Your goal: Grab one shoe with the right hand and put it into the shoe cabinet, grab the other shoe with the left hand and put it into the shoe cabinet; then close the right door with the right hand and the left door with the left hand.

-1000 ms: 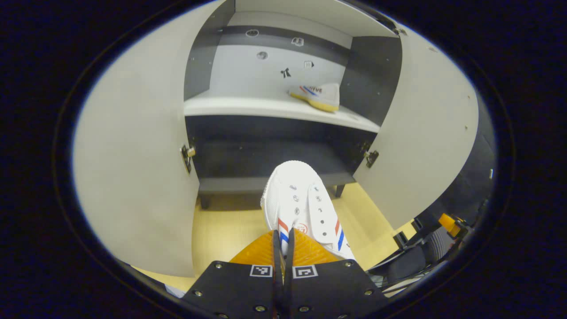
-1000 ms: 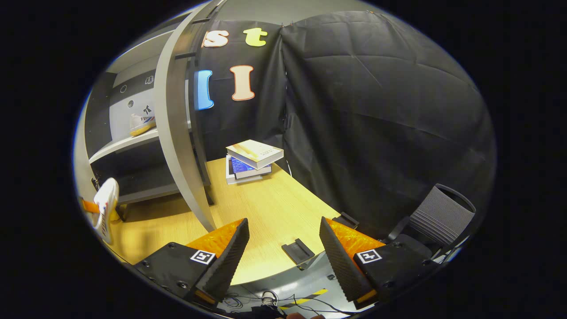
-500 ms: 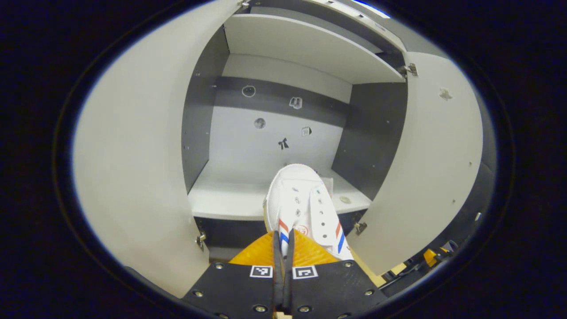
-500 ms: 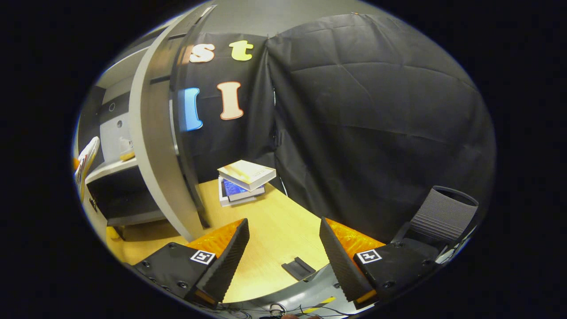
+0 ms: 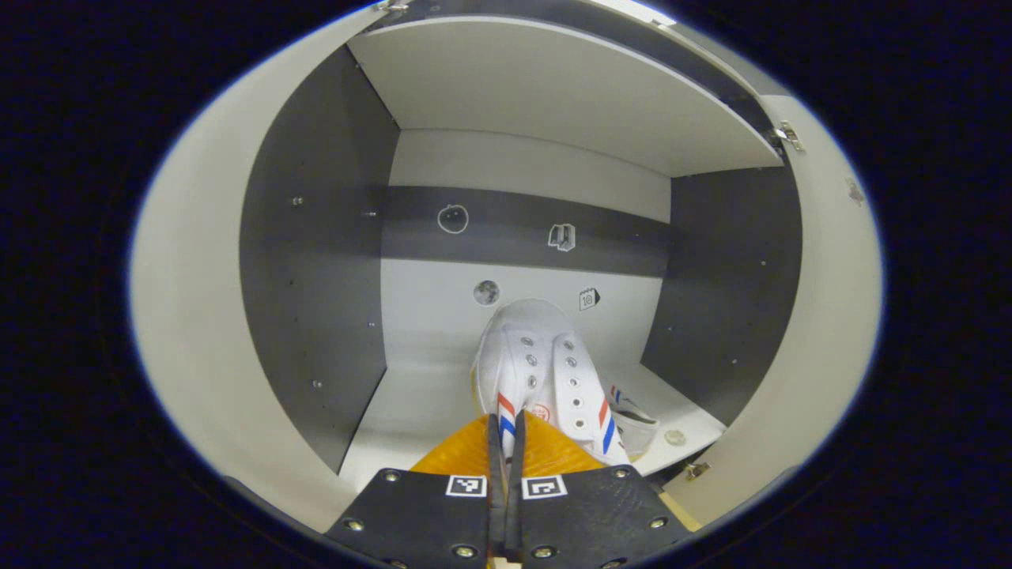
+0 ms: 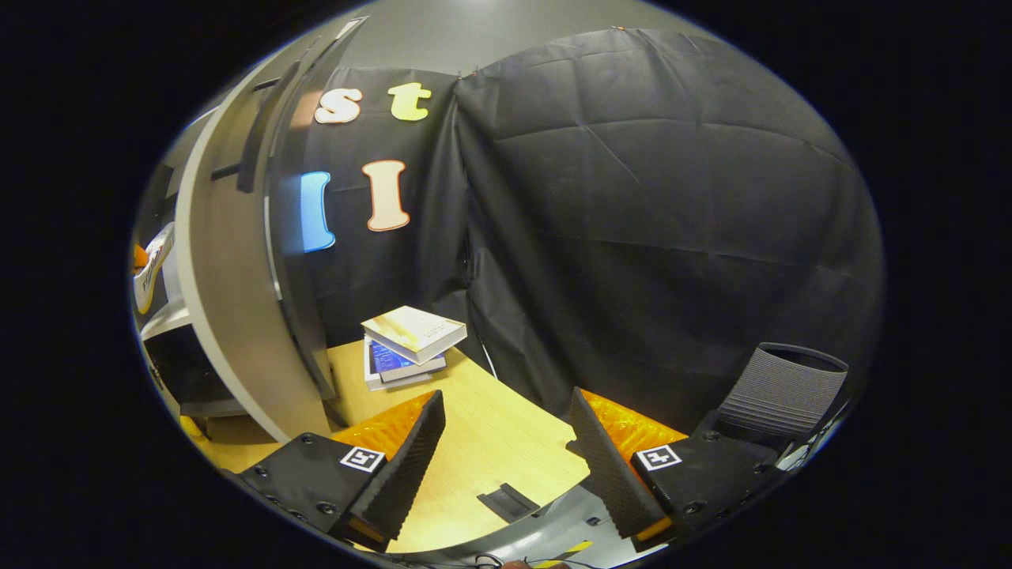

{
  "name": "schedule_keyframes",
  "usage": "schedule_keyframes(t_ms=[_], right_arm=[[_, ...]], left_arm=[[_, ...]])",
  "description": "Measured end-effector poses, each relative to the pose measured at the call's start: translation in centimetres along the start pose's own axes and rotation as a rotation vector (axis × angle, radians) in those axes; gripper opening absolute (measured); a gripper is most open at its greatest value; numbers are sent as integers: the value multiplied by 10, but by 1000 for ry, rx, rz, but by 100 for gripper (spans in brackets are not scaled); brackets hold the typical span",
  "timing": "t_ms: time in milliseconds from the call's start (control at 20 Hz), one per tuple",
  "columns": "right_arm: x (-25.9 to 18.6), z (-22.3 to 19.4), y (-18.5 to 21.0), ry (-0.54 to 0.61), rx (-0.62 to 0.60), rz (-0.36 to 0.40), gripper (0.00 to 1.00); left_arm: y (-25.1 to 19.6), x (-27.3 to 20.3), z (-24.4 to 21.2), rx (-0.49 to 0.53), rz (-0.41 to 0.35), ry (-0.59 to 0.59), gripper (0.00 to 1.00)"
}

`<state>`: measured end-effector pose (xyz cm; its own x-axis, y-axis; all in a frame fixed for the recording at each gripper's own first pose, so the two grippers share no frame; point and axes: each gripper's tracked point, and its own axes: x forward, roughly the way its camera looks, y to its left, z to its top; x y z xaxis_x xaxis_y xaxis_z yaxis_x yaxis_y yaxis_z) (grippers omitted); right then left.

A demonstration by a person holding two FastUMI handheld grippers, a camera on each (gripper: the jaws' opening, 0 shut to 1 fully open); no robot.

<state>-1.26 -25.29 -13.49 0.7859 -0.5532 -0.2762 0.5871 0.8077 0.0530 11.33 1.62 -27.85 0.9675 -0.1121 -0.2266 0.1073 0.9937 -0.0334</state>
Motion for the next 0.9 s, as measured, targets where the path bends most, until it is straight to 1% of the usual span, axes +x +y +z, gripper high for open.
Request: schedule_keyframes(t_ms=[100, 150, 200, 250, 300, 400, 450, 550, 600, 650, 700, 750, 850, 900], right_arm=[[17, 7, -5, 6, 4, 4, 100], [25, 13, -7, 0, 1, 6, 96], [34, 21, -8, -10, -4, 7, 100], [42, 28, -11, -18, -7, 10, 99], [48, 32, -10, -22, -7, 17, 95], [64, 43, -3, -24, -9, 45, 96], [69, 49, 0, -36, -14, 56, 100], [71, 63, 3, -67, -27, 74, 100], [72, 66, 5, -77, -32, 84, 96], [73, 67, 7, -77, -37, 96, 96], [73, 66, 9, -73, -40, 107, 95], [72, 66, 9, -70, -39, 115, 96], [68, 71, 10, -70, -23, 133, 96], [66, 78, 10, -79, -11, 140, 96]], left_arm=[[-1, -2, 0, 25, 7, -9, 0], [-1, -1, 2, 30, 9, -14, 1], [0, -3, 4, 36, 12, -19, 0], [0, -2, 5, 49, 11, -28, 1], [0, -3, 4, 62, 14, -24, 1], [0, -5, 8, 81, 25, -12, 1], [0, -6, 7, 84, 25, -1, 1], [0, -2, 1, 80, 20, 24, 2], [-5, -6, 2, 74, 14, 23, 5], [-4, -8, 12, 90, 38, -13, 20], [-1, -17, 21, 117, 53, -53, 22], [-1, -25, 32, 142, 60, -88, 47], [-4, -57, 47, 183, 71, -119, 99], [-7, -72, 50, 200, 72, -132, 97]])
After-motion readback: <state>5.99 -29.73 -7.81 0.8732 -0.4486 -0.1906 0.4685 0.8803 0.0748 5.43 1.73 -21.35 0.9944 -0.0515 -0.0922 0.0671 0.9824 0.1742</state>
